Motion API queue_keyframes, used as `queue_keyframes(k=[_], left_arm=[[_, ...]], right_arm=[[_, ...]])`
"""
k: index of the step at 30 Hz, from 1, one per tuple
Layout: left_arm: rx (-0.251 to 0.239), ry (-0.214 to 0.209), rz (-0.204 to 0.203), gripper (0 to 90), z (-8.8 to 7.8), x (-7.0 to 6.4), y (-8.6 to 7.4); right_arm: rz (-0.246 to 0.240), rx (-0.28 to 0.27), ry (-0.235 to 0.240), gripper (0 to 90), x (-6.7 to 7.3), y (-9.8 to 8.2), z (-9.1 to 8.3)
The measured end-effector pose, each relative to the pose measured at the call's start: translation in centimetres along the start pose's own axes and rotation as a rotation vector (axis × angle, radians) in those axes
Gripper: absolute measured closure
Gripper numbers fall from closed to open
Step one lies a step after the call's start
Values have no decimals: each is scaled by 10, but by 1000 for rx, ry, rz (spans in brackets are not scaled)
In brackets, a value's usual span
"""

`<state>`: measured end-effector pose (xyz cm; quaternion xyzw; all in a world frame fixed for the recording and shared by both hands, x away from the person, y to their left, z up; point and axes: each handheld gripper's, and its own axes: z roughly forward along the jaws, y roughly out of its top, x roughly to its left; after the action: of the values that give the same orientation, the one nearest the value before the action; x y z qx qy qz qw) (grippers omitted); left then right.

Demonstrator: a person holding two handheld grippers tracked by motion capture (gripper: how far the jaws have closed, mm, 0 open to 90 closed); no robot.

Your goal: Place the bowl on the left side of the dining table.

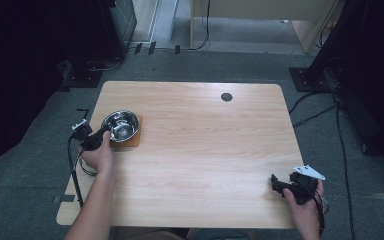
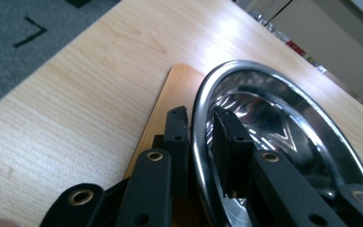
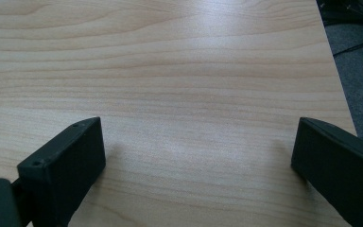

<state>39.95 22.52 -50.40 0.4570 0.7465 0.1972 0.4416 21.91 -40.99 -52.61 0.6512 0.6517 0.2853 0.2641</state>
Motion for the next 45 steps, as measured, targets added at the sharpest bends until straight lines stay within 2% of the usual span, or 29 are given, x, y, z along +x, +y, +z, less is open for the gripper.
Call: queue_keyframes(k=[5,8,10,13,15,18,22,25,29,30,32,36,42,45], left_arm=[[1,-26,32,670,-3,0,2],[9,-48,38,640,-3,1,3],[24,-53,41,540,-4,1,4],[22,-77,43,470,-6,2,5],[13,-128,40,397,-9,3,6],[2,-125,44,363,-12,2,7],[-20,-173,50,217,-17,5,7],[-12,-179,50,200,-18,8,9],[-17,-170,72,195,-23,9,11],[-20,-161,85,185,-24,9,11],[-29,-180,114,183,-25,8,10],[-34,-183,171,166,-29,6,8],[-46,-203,230,101,-35,0,5],[-56,-204,242,101,-39,-1,2]], right_arm=[[-1,0,0,31,0,0,0],[0,0,0,31,0,0,0],[-1,0,0,31,0,0,0],[-1,0,0,31,0,0,0],[-1,0,0,31,0,0,0],[0,0,0,31,0,0,0],[0,0,0,31,0,0,0],[-1,0,0,31,0,0,0],[-1,0,0,31,0,0,0],[-1,0,0,31,0,0,0],[0,0,0,31,0,0,0],[-1,0,0,31,0,0,0],[-1,0,0,31,0,0,0],[-1,0,0,31,0,0,0]])
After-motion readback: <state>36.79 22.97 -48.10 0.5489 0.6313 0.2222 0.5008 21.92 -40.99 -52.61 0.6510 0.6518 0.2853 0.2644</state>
